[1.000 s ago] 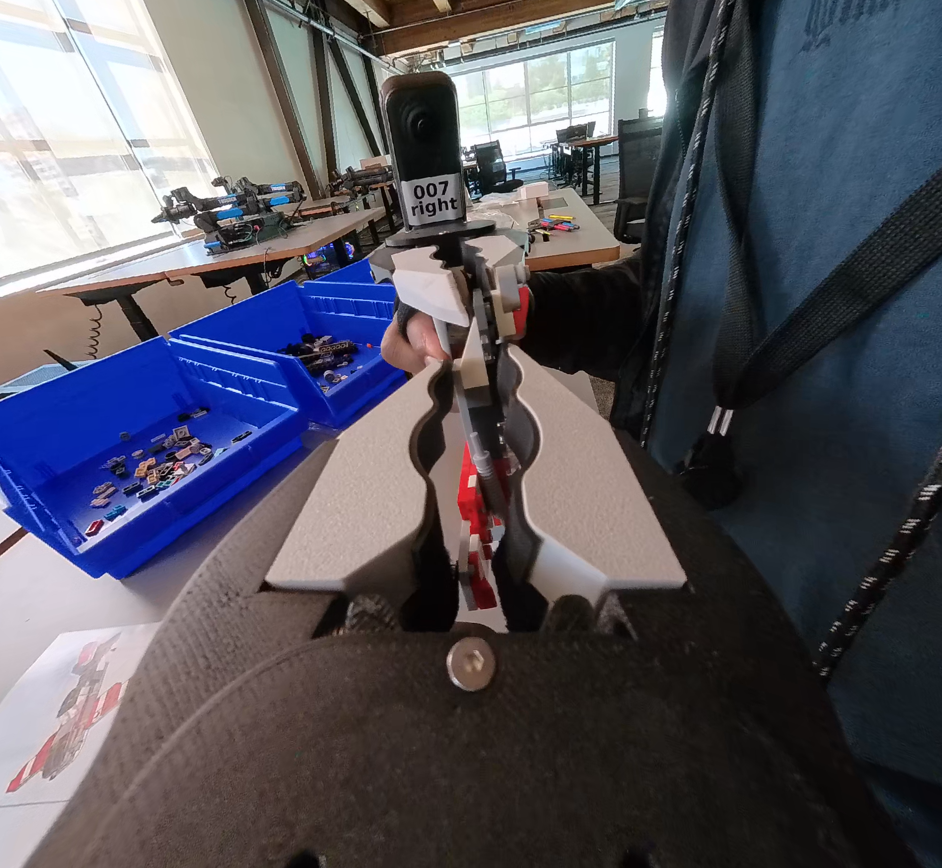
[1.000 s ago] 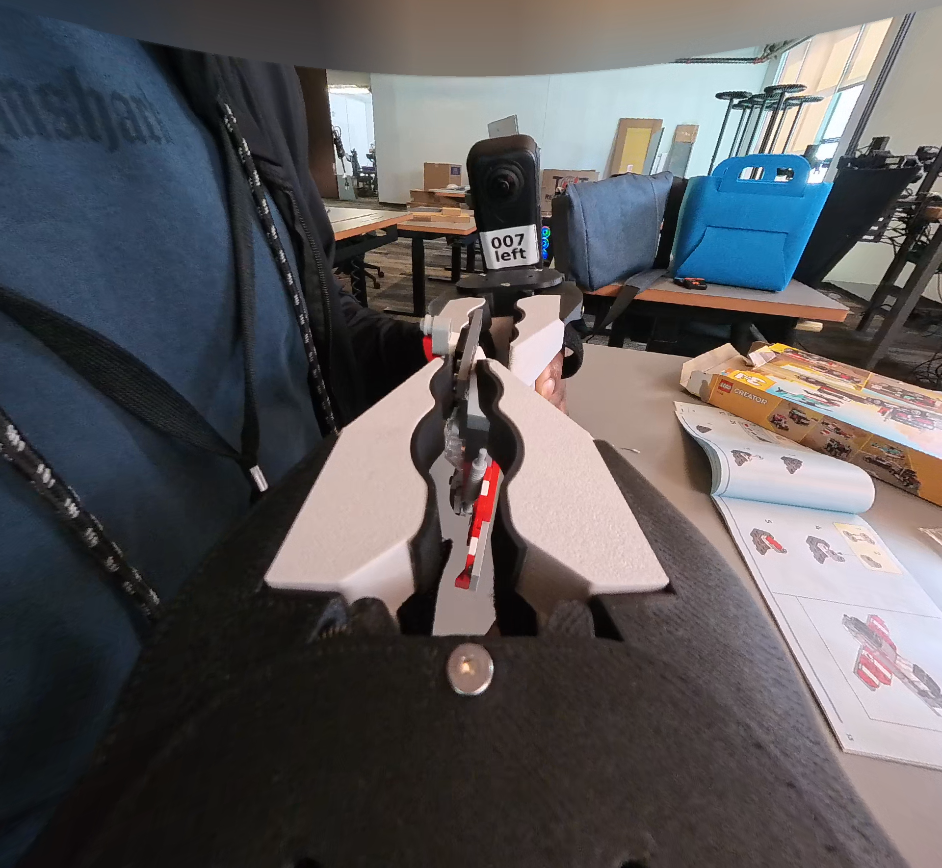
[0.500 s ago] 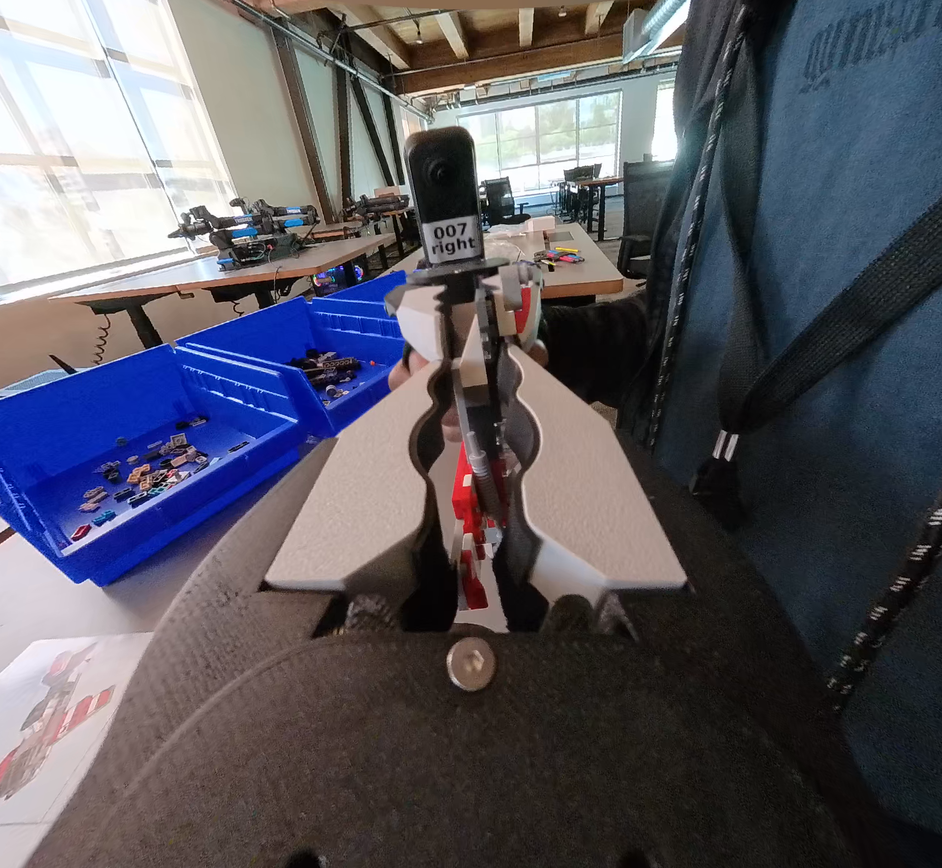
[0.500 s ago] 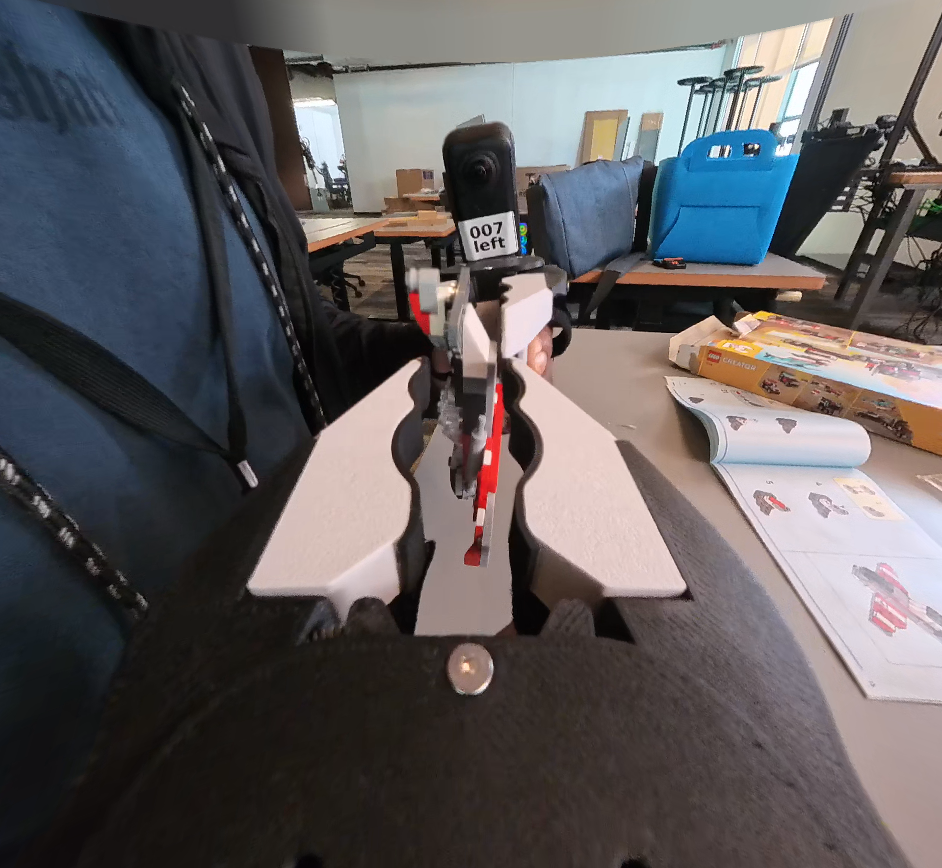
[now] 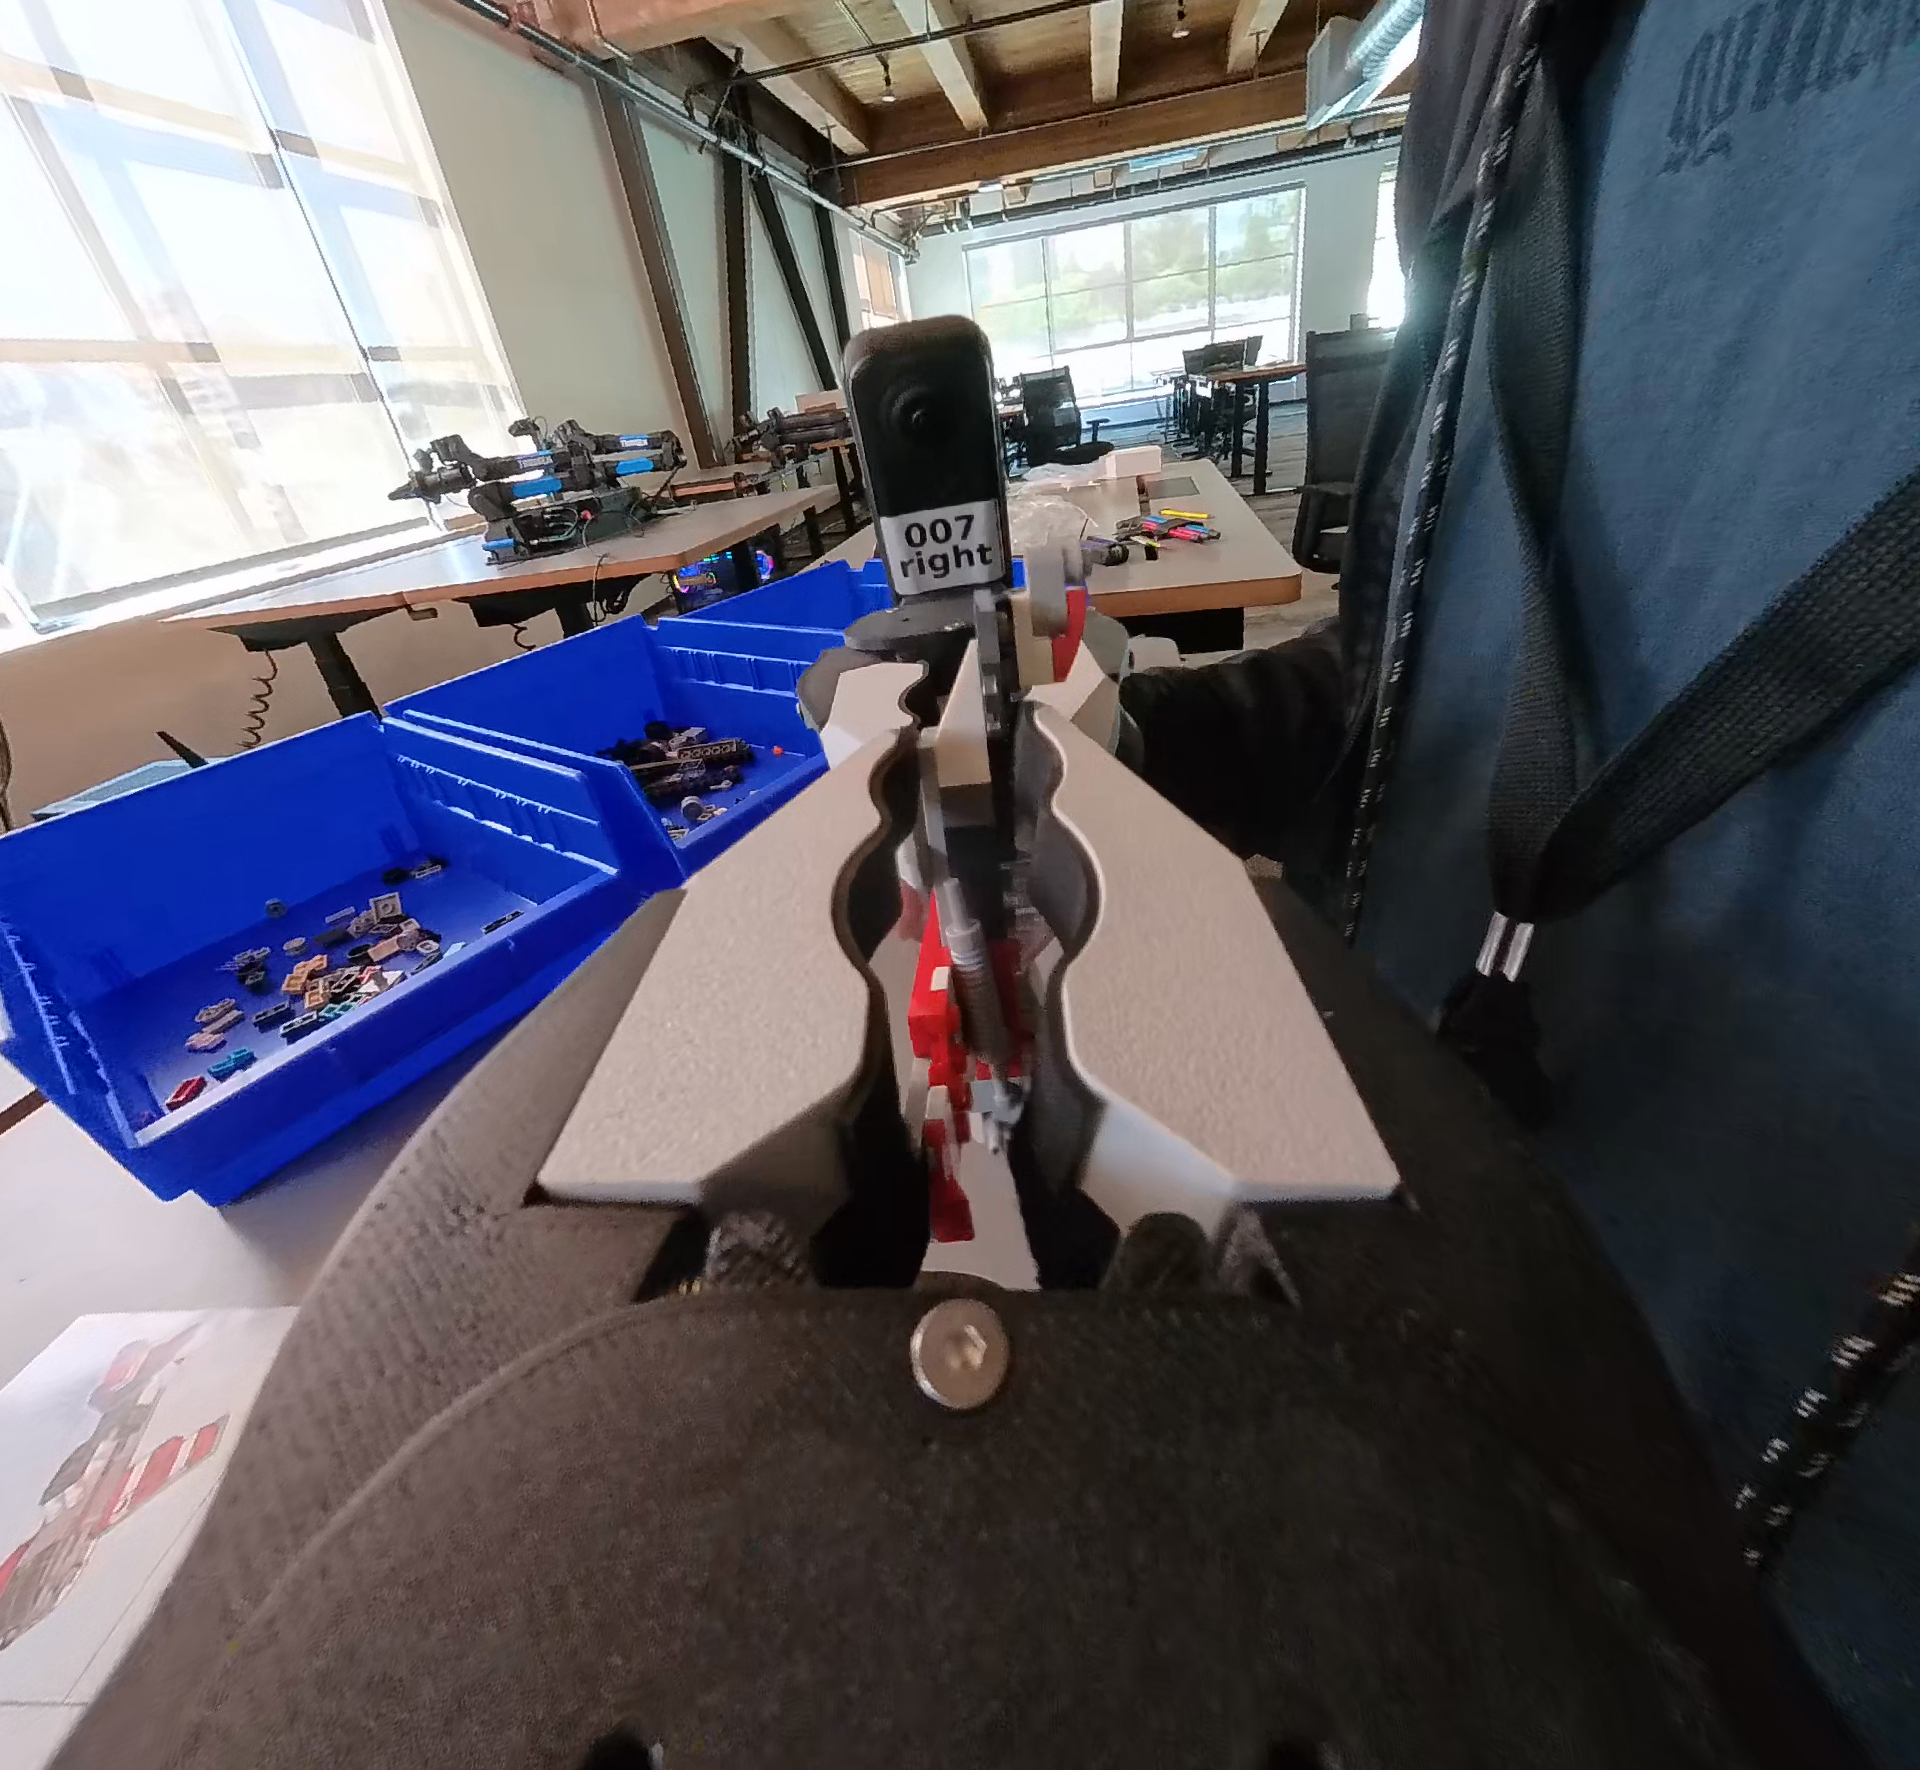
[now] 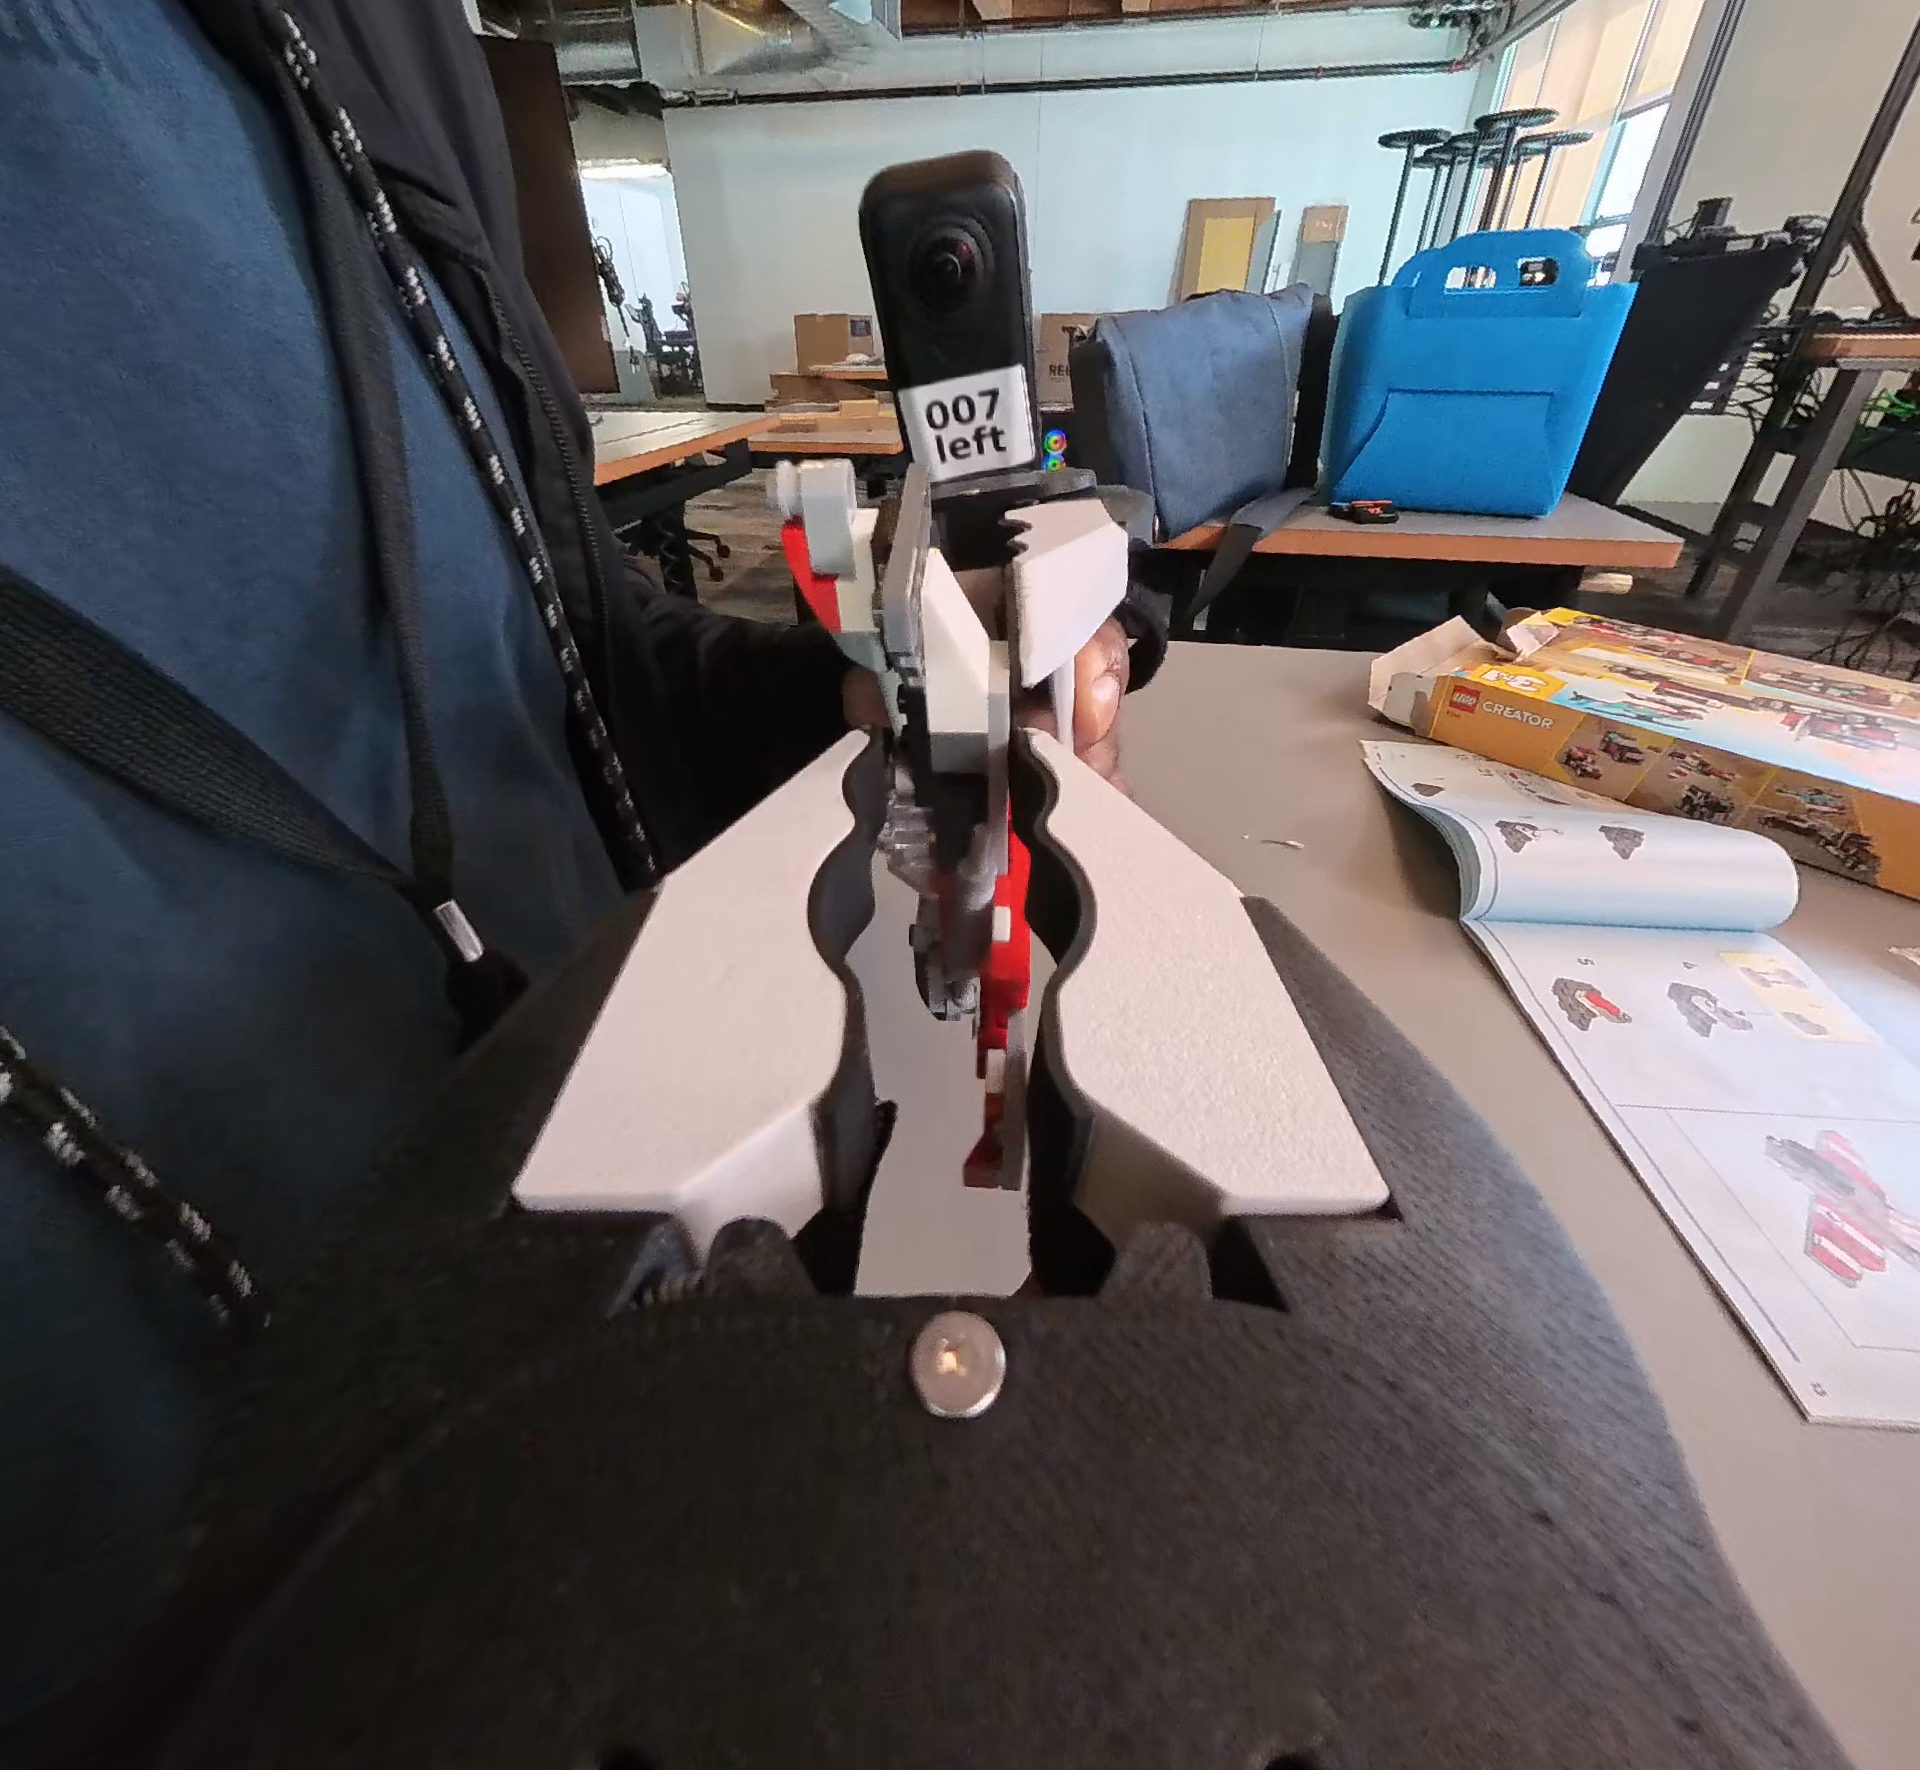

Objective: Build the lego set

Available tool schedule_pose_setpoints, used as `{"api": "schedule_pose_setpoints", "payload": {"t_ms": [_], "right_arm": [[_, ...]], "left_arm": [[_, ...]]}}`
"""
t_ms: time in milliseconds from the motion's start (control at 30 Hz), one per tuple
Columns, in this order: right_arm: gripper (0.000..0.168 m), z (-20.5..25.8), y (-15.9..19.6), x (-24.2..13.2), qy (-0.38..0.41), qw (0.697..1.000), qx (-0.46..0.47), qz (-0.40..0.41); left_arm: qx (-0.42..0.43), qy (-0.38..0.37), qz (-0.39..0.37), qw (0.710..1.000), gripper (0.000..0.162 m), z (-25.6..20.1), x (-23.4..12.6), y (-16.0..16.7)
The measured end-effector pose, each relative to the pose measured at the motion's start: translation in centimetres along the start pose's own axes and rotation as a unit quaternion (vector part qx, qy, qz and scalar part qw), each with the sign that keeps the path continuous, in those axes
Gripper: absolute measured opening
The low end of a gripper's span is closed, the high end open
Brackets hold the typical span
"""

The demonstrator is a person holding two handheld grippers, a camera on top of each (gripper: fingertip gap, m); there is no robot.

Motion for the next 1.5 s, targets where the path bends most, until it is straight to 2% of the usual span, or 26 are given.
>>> {"api": "schedule_pose_setpoints", "payload": {"t_ms": [200,433,767,1500], "right_arm": [[0.023,0.1,-0.1,-0.2,-0.006,1.0,0.001,-0.006],[0.023,0.0,0.0,-0.3,-0.008,1.0,0.005,-0.001],[0.023,0.0,0.2,-0.1,-0.008,1.0,0.009,0.013],[0.023,0.5,0.1,0.1,-0.019,1.0,0.005,0.016]], "left_arm": [[-0.004,-0.004,-0.002,1.0,0.026,0.1,0.1,-0.2],[-0.025,0.017,-0.032,0.999,0.027,0.1,-0.5,-1.4],[-0.014,0.035,-0.01,0.999,0.011,-0.3,-0.1,-1.3],[0.007,0.031,-0.015,0.999,0.008,-0.4,-0.2,-1.6]]}}
Point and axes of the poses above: each gripper's, where its closed fingertips meet, x out along the fingers, y out of its underside, z = x × y across the jaws, the point moved 4 cm from there along -x, back along the fingers
